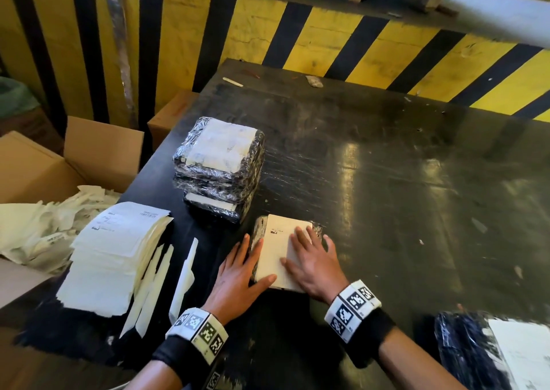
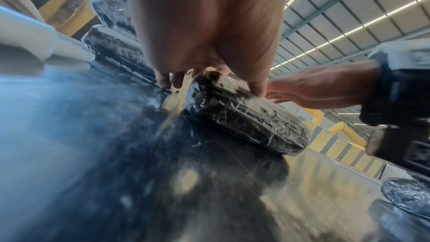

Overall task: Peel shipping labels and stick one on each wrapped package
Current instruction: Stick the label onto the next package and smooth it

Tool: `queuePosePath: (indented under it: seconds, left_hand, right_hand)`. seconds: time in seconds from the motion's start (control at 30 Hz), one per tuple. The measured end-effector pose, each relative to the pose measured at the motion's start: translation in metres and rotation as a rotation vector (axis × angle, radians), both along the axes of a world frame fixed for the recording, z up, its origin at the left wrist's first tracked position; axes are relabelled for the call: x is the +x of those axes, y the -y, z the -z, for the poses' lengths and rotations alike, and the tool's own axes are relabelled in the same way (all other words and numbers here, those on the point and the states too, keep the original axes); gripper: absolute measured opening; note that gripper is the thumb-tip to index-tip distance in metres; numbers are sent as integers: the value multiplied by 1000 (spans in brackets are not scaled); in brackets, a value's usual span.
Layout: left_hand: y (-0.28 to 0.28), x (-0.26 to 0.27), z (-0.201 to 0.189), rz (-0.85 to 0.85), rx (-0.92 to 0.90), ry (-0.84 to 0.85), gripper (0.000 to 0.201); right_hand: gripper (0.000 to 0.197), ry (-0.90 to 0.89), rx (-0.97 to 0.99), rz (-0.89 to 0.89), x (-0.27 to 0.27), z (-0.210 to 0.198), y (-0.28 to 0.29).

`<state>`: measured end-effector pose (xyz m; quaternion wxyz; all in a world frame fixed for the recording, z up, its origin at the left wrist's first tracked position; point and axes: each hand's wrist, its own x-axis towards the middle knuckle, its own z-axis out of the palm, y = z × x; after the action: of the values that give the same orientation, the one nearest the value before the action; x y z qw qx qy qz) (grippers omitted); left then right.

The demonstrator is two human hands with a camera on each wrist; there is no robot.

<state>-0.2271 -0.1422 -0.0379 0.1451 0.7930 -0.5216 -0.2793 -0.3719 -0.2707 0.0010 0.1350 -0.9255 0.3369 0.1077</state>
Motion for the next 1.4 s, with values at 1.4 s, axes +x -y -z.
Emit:
queuePosePath:
  seconds: [1.4]
  left_hand:
    - [-5, 7, -1, 83, 32, 32, 81]
  right_hand:
    - [89, -38, -39, 257, -10, 11, -19]
